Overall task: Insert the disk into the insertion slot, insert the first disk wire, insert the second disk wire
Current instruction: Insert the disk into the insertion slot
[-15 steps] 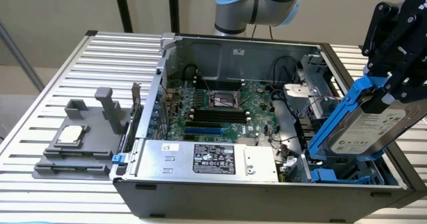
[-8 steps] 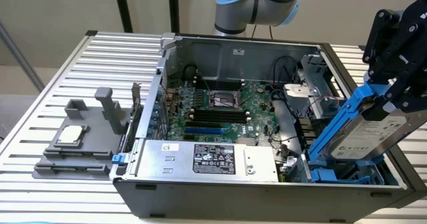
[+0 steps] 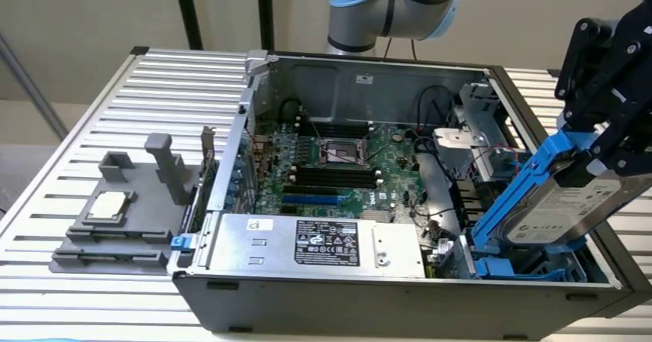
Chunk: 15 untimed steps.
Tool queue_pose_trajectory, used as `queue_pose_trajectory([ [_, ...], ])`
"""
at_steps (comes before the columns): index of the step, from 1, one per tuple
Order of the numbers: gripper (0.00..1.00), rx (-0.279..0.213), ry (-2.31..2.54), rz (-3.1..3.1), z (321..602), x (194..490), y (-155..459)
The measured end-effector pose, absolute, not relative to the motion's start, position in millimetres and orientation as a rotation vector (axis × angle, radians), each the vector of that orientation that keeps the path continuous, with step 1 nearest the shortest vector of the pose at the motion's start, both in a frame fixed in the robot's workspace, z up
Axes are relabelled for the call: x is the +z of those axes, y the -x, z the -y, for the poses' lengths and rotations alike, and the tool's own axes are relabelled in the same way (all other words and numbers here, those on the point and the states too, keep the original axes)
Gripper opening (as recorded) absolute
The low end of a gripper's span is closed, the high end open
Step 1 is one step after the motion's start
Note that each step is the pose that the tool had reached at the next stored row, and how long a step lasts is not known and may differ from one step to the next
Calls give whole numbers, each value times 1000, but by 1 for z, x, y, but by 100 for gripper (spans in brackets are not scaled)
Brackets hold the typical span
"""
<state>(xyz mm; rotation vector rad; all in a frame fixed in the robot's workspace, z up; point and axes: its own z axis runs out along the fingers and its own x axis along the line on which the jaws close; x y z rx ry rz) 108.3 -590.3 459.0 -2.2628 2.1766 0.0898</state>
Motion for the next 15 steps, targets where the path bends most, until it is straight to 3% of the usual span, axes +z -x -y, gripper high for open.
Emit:
queue_pose_trajectory([
  [15, 32, 120, 2264, -2145, 595, 452, -110],
])
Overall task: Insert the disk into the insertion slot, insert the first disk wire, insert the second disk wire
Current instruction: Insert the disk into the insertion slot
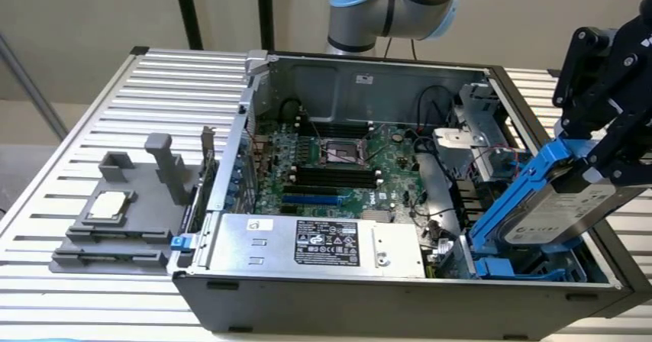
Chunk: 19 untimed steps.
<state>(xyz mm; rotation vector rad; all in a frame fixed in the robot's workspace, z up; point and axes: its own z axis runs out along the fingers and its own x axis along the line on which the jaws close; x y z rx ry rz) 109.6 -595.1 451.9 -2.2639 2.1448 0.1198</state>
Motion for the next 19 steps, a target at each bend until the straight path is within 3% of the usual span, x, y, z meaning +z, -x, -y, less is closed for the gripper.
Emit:
queue_pose_trajectory([
  [19, 32, 155, 2246, -2126, 605, 444, -110],
])
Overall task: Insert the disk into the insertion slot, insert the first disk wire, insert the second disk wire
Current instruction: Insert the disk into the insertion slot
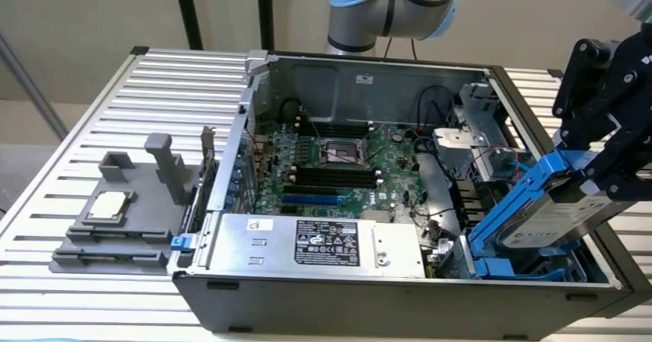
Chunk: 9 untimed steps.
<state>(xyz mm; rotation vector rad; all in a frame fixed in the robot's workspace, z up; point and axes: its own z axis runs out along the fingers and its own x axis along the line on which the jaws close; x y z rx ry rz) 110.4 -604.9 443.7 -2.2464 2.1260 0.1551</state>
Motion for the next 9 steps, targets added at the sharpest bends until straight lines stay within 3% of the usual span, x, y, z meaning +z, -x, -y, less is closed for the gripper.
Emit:
queue_pose_trajectory([
  [9, 32, 160, 2246, -2120, 606, 451, -111],
])
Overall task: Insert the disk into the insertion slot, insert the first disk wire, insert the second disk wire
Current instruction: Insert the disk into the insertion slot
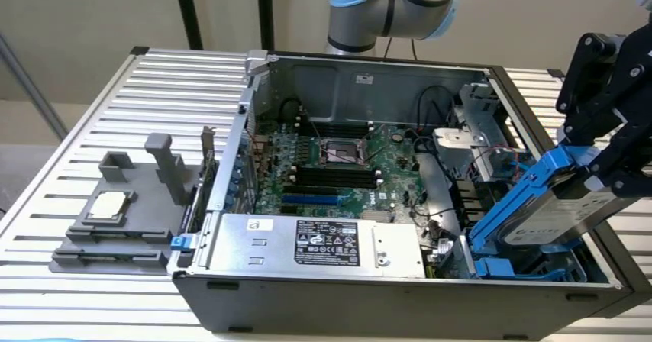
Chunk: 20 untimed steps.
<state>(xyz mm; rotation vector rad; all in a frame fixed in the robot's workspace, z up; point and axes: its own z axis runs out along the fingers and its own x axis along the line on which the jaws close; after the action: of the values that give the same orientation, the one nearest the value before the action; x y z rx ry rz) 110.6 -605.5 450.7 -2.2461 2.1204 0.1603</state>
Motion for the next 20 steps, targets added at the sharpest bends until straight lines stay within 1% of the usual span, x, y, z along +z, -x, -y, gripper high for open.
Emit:
queue_pose_trajectory([
  [7, 32, 160, 2247, -2120, 607, 452, -110],
  [20, 32, 160, 2247, -2120, 607, 444, -110],
])
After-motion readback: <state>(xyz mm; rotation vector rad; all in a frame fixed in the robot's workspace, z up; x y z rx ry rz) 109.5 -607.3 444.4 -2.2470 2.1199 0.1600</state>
